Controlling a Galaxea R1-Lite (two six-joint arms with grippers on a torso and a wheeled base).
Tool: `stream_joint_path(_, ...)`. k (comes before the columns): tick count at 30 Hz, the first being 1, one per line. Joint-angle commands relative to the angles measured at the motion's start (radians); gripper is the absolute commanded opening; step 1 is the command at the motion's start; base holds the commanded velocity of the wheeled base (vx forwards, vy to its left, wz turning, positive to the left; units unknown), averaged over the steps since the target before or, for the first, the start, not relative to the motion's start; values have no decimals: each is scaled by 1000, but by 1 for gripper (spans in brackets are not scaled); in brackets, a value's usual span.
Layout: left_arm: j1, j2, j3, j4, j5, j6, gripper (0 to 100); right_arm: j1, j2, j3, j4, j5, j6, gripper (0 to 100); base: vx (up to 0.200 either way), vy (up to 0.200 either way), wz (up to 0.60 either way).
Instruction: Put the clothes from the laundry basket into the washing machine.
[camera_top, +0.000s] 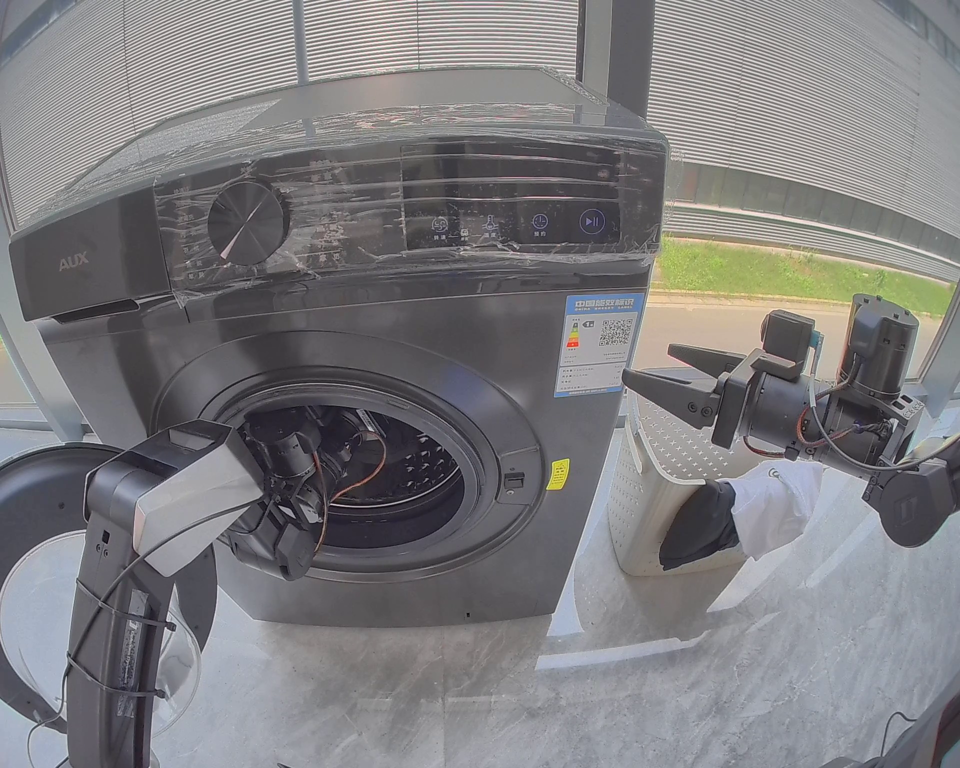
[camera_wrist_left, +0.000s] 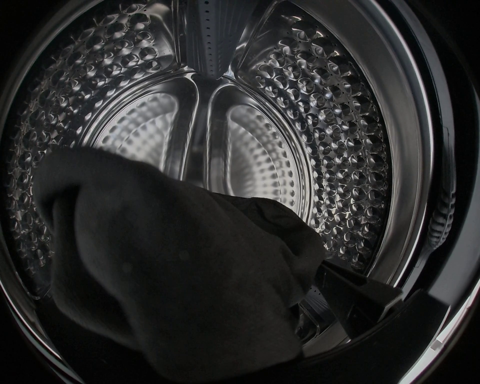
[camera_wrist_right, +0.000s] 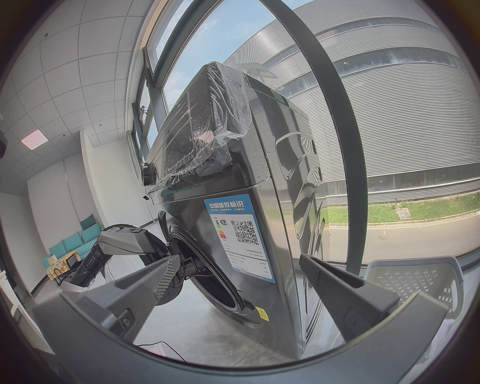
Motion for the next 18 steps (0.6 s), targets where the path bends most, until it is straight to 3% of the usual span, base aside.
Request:
stream_joint_path(1, 3, -8, -3, 1, 1, 2, 100, 0, -1, 0, 0, 0, 0, 100, 0, 0, 0)
stream_joint_path(6, 0, -5, -17, 9, -16, 3, 100, 0, -1, 0, 0, 0, 0, 100, 0, 0, 0)
stream_joint_path(11, 10, 18, 75, 3, 1, -4, 100, 0, -4, 0, 0, 0, 0, 100, 0, 0, 0)
stream_joint_path(13, -13, -3, 82, -74, -44, -12, 100, -4, -2, 0, 0, 0, 0, 100, 0, 0, 0)
stream_joint_path(15, -28, -15, 88, -71, -70, -24, 100, -6, -1, -4, 0, 0, 0, 100, 0, 0, 0)
stream_joint_path(18, -11, 6, 91, -42, -35, -4, 100, -6, -1, -7, 0, 0, 0, 100, 0, 0, 0)
